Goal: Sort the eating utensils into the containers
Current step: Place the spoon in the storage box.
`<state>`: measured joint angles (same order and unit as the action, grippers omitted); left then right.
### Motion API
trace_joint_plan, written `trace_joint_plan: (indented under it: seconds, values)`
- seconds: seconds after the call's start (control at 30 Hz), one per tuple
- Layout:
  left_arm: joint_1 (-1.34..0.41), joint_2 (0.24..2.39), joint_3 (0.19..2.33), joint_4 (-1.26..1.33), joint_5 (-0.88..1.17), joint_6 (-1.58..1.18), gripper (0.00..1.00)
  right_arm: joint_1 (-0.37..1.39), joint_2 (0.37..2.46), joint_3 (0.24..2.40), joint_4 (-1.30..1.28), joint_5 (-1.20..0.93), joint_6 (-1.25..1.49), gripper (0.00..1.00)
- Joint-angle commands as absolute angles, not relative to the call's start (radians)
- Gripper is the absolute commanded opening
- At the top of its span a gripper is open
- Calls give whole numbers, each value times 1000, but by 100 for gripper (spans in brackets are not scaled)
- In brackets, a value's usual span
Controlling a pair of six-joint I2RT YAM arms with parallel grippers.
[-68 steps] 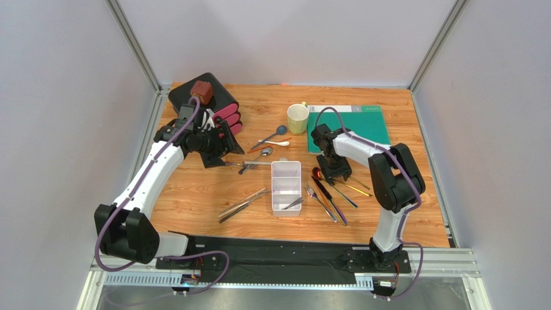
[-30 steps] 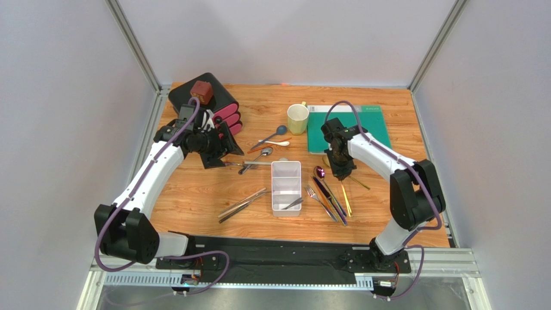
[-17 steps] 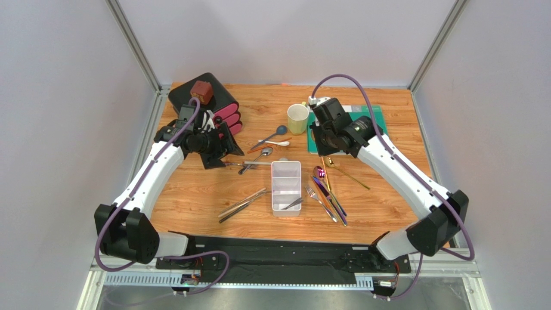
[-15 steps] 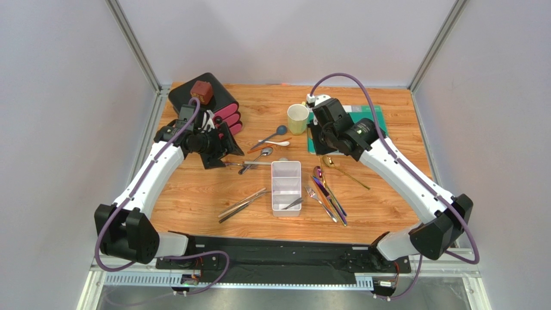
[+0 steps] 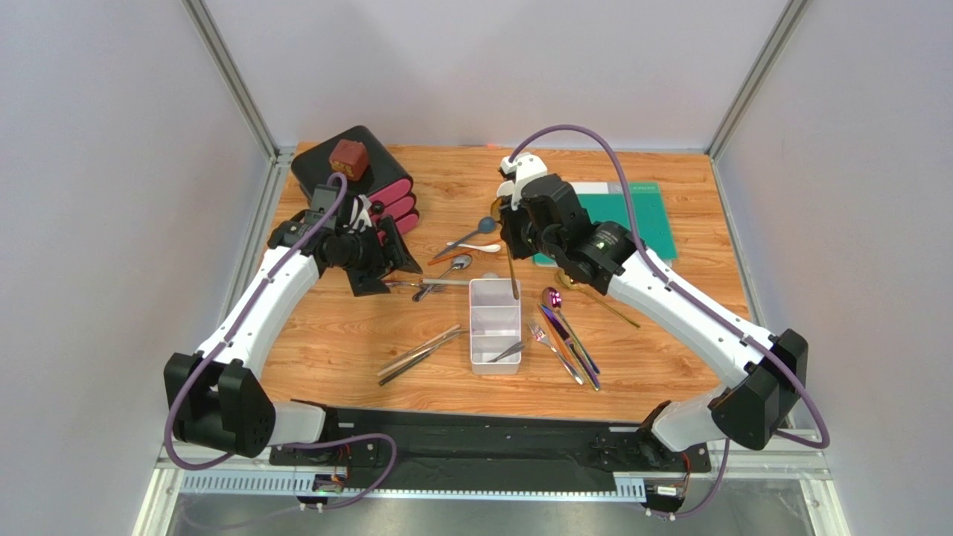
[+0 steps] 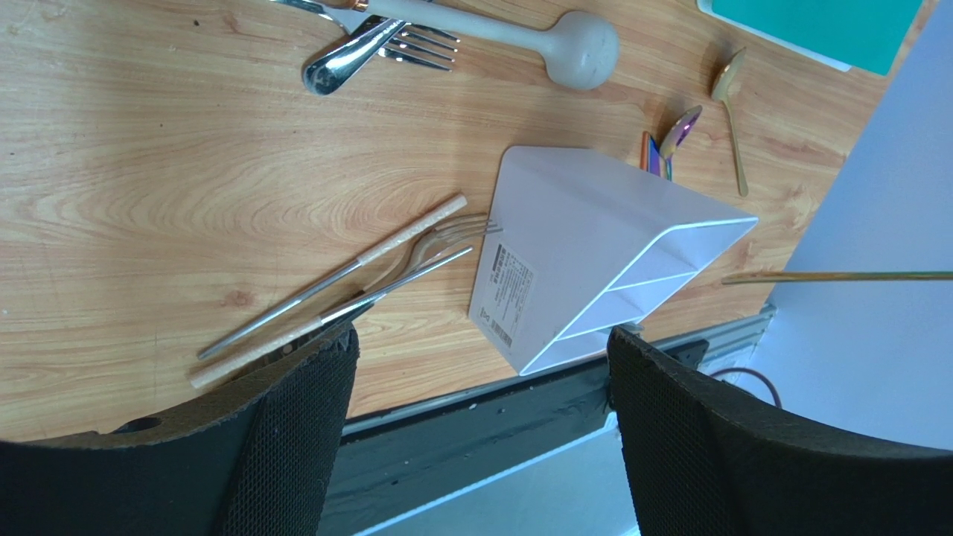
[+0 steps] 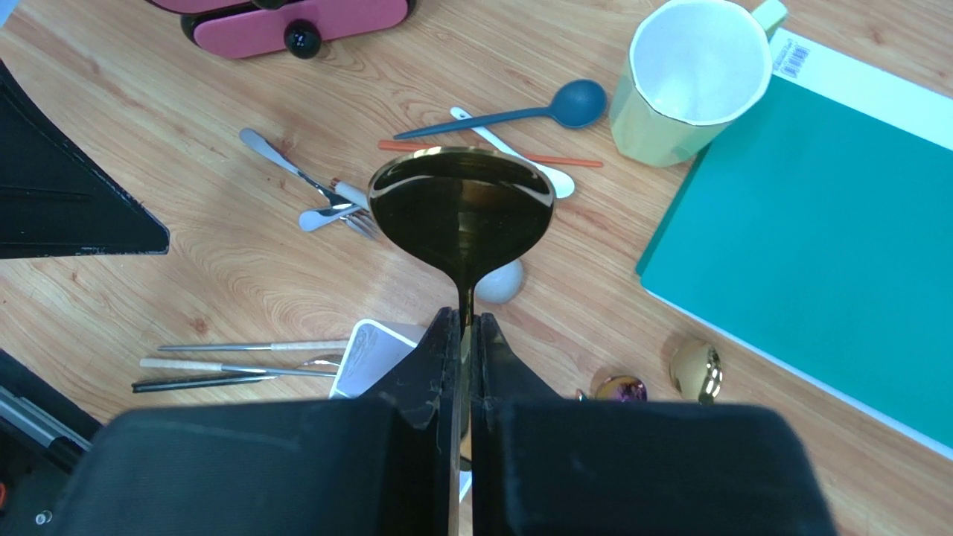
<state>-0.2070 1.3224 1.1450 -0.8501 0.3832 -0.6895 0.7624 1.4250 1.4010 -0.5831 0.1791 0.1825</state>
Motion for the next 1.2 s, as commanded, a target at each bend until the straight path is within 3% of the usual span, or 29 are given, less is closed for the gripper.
trace_joint_plan:
  seconds: [0.0, 0.77, 1.07, 1.17]
  values:
    - [-201, 1272, 1158, -850, 379, -666, 87, 778, 1437, 1367, -395, 170, 152, 0]
    - [-201, 1232, 1137, -856, 350, -643, 85, 839, 1416, 1097, -160, 183, 173, 0]
    - [-201, 1246, 1132, -848, 354, -640, 86, 848, 1385, 1052, -181, 189, 202, 0]
    - [-201, 1252, 1129, -845, 357, -640, 86, 848, 1373, 1043, -196, 189, 216, 10]
